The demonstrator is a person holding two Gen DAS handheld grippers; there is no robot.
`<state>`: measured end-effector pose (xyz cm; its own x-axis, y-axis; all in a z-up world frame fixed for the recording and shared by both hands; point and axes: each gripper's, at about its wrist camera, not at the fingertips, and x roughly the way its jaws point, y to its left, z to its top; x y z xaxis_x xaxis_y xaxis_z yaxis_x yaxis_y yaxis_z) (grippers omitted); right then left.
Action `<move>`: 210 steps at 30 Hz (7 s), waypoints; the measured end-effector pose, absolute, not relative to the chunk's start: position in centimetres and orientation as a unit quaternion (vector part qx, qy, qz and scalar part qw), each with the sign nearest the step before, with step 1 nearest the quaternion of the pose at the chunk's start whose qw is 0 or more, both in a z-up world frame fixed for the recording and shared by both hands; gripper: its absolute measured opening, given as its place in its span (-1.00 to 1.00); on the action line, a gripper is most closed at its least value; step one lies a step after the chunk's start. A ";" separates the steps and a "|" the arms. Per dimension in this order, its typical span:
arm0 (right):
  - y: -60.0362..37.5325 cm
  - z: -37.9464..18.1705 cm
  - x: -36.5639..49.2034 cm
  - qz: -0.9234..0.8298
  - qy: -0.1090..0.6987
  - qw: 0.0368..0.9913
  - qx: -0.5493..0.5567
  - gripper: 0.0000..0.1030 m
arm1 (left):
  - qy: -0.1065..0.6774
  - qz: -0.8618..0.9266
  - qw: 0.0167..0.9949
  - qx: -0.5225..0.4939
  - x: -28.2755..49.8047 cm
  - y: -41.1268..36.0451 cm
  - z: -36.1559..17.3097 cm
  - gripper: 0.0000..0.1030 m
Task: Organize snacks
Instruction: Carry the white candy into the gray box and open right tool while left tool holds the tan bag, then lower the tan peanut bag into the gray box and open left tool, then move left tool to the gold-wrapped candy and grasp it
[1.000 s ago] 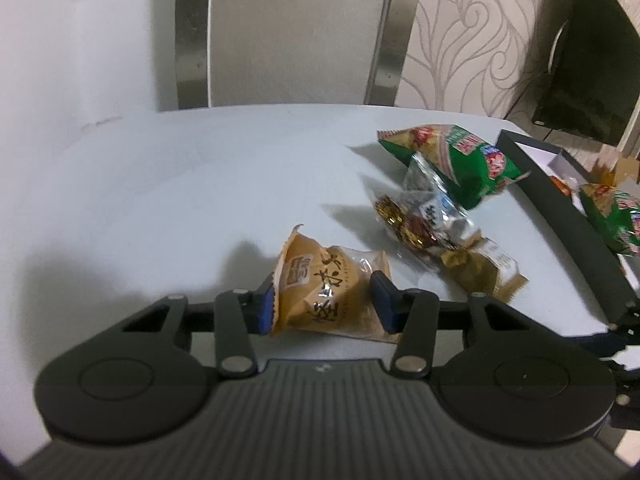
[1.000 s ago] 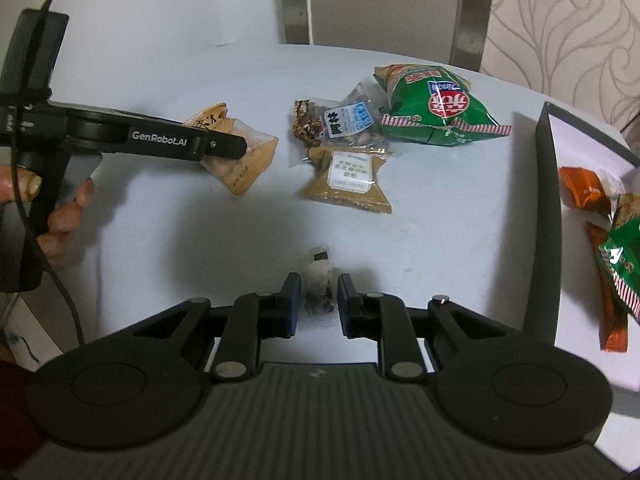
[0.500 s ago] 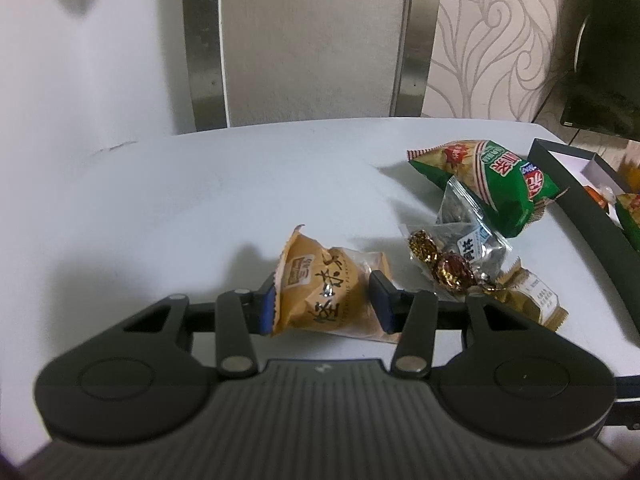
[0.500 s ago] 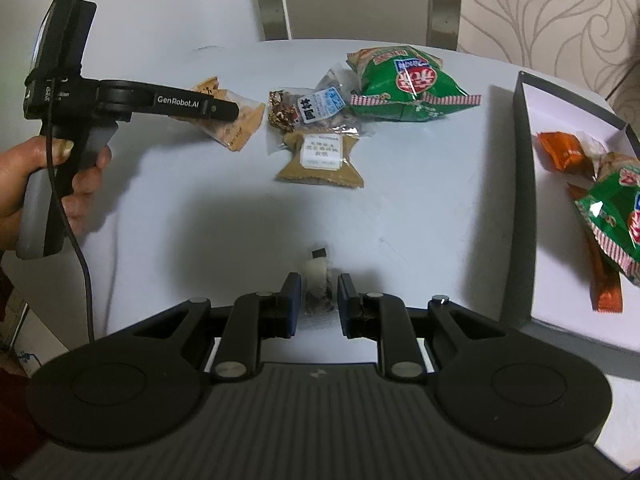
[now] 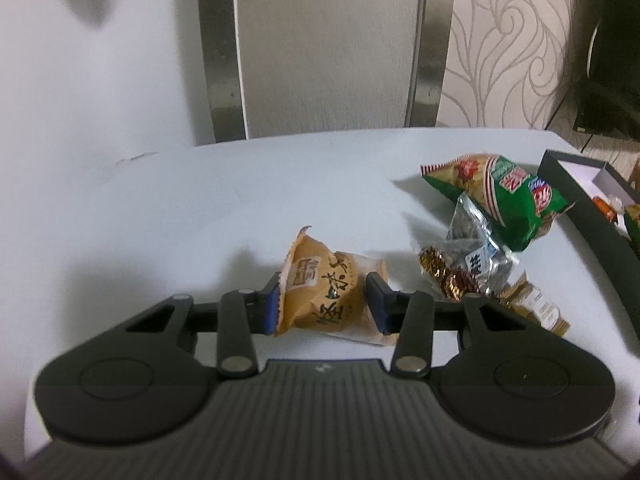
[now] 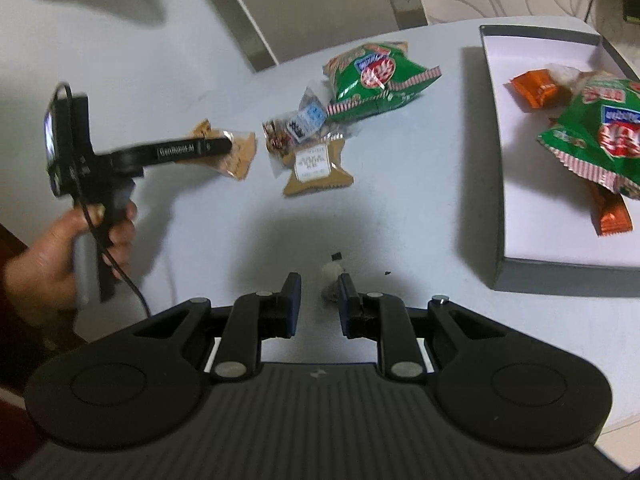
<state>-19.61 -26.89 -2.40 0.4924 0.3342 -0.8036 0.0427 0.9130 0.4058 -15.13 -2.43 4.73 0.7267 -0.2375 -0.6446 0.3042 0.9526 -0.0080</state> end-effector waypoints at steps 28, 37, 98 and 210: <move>-30.9 1.6 -19.9 0.056 0.444 0.891 0.074 -0.56 | 0.329 -0.134 0.935 0.008 -19.3 -0.5 7.6 -0.19; -22.4 -4.1 -17.8 0.134 0.477 0.867 -0.058 -0.52 | 0.349 -0.136 0.927 0.014 -20.6 0.4 5.7 -0.20; -36.5 5.4 -26.7 -0.008 0.419 0.886 0.198 0.33 | 0.249 -0.335 0.908 0.044 -17.6 -19.4 13.6 -0.25; -26.9 4.3 -25.6 0.125 0.453 0.852 0.229 0.57 | 0.367 -0.138 0.918 0.060 -20.2 -0.1 1.9 -0.45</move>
<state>-25.56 -26.91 4.34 0.5580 0.4201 -0.7157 -0.0052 0.8642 0.5032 -20.16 -0.15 1.92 0.6928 -0.2090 -0.6901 0.2968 0.9549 0.0088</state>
